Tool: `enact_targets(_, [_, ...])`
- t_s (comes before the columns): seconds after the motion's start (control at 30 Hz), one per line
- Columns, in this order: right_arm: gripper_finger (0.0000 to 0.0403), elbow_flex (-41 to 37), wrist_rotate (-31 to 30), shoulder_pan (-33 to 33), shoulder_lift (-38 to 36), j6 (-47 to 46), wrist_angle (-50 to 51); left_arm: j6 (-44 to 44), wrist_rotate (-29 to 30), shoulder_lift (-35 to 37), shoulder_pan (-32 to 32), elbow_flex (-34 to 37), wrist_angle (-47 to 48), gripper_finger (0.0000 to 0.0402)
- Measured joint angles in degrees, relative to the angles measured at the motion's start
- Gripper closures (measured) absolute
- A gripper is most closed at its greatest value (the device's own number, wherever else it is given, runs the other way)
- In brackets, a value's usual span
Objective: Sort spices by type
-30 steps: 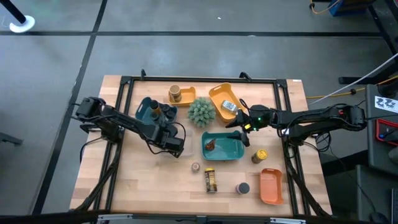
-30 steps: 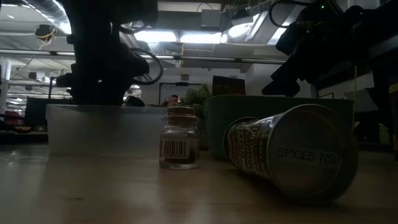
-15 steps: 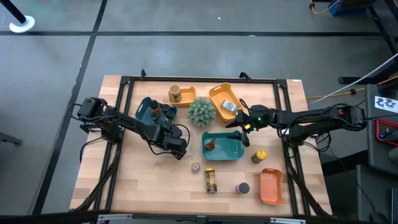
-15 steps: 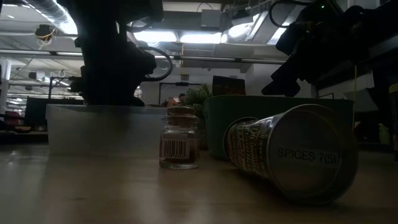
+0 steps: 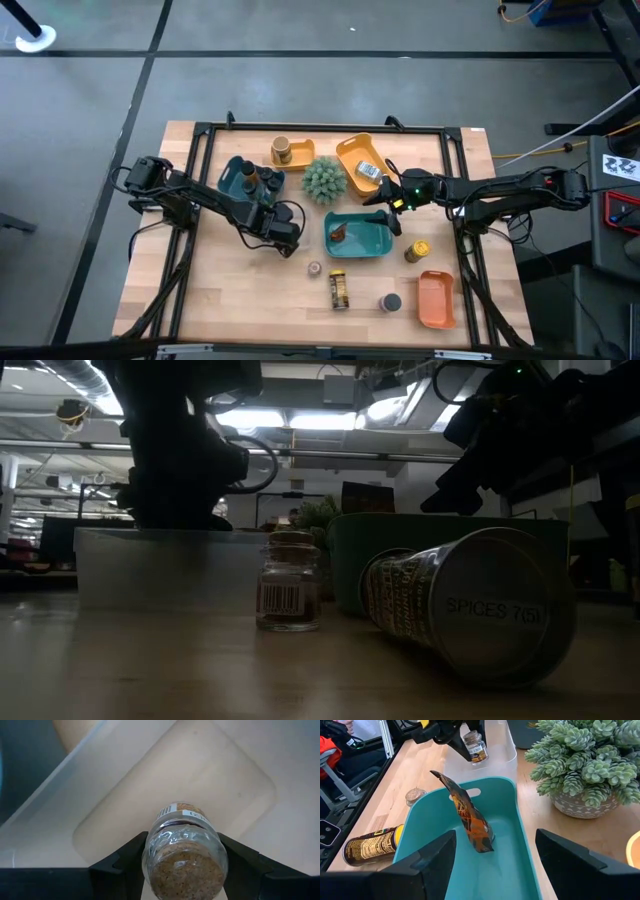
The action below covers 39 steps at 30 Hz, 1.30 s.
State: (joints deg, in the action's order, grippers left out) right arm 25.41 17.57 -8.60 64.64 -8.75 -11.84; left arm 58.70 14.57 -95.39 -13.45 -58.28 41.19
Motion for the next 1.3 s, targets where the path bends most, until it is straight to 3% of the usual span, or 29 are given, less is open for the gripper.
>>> enact_targets(0.43, [0.0130,0.0,0.0,0.0,0.0,0.0,0.0,-1.5,0.0,0.0,0.1,0.0,-0.1,0.0160])
enact_targets(1.07, [0.0130,0.1,0.0,0.0,0.0,0.0,0.1,-0.6,-3.3,8.6,4.2,-0.6,-0.4,0.0162])
enact_targets(1.17, [0.0130,0.1,0.0,0.0,0.0,0.0,0.2,-2.1,-3.2,10.2,4.5,-0.9,-3.9,0.0162])
enact_targets(1.3, [0.0130,0.1,0.0,0.0,0.0,0.0,0.5,-7.6,-3.3,10.9,3.7,-1.0,-16.1,0.0162])
